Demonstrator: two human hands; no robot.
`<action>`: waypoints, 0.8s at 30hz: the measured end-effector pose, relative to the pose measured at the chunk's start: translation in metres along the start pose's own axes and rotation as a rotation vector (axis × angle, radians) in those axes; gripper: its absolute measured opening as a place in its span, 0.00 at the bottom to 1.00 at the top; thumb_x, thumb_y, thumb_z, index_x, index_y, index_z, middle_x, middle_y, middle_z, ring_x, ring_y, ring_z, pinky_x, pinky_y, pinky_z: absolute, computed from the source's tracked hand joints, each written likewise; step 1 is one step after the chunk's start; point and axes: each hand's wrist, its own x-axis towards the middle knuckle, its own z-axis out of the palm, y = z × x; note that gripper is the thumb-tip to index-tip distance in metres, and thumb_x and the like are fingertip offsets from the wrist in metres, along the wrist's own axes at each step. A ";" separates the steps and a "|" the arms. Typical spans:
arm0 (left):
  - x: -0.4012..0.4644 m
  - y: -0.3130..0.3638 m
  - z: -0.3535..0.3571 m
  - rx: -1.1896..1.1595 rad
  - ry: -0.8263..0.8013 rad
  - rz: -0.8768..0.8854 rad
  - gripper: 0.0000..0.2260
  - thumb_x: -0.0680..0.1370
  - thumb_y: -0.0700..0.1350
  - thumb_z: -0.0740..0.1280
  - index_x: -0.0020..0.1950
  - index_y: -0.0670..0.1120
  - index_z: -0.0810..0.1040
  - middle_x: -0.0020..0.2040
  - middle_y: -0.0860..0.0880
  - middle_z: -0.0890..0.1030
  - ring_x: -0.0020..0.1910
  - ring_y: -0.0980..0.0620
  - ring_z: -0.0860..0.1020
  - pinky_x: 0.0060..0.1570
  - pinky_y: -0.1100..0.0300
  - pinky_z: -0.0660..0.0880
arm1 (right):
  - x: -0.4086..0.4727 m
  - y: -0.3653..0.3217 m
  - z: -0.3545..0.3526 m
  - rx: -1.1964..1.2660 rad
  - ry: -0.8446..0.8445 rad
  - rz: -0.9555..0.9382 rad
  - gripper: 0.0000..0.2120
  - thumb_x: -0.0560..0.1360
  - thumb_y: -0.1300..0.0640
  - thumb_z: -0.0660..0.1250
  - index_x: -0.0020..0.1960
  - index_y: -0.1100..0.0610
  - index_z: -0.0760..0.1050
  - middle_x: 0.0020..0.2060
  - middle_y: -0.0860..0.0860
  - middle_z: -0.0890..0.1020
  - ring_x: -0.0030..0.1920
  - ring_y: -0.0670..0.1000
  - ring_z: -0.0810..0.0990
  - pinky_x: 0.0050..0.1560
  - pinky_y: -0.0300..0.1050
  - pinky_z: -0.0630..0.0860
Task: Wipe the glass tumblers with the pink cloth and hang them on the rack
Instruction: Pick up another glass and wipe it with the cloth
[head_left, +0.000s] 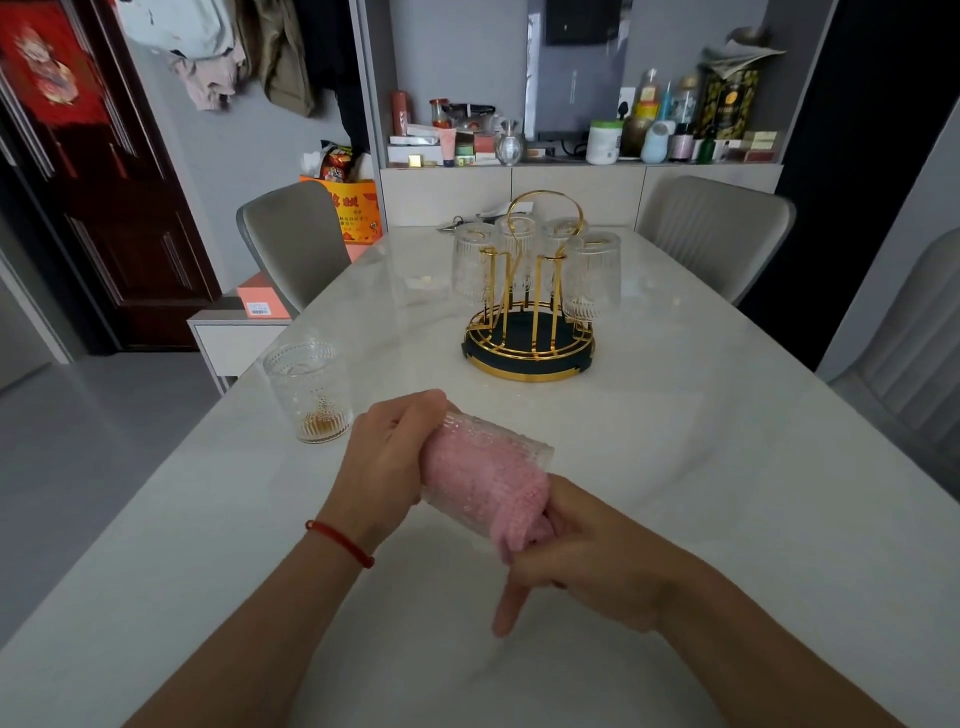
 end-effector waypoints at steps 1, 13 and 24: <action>0.001 -0.002 -0.001 -0.014 -0.002 -0.006 0.25 0.73 0.62 0.59 0.40 0.41 0.82 0.42 0.32 0.77 0.38 0.45 0.78 0.30 0.45 0.74 | 0.001 0.001 0.001 0.079 -0.009 -0.001 0.25 0.67 0.73 0.61 0.63 0.62 0.74 0.39 0.56 0.70 0.35 0.54 0.78 0.36 0.41 0.81; 0.006 -0.008 -0.009 -0.031 -0.050 0.117 0.21 0.79 0.58 0.56 0.49 0.50 0.86 0.50 0.48 0.85 0.52 0.42 0.83 0.46 0.47 0.81 | 0.013 0.010 0.010 0.655 0.097 0.045 0.29 0.62 0.73 0.61 0.63 0.73 0.71 0.49 0.61 0.71 0.29 0.51 0.70 0.21 0.38 0.72; 0.011 -0.006 0.003 0.130 -0.160 -0.578 0.18 0.82 0.60 0.60 0.42 0.47 0.70 0.27 0.48 0.64 0.19 0.52 0.60 0.24 0.68 0.58 | 0.010 0.008 0.003 0.097 -0.027 -0.067 0.10 0.77 0.62 0.68 0.49 0.70 0.72 0.40 0.61 0.68 0.39 0.57 0.69 0.40 0.52 0.85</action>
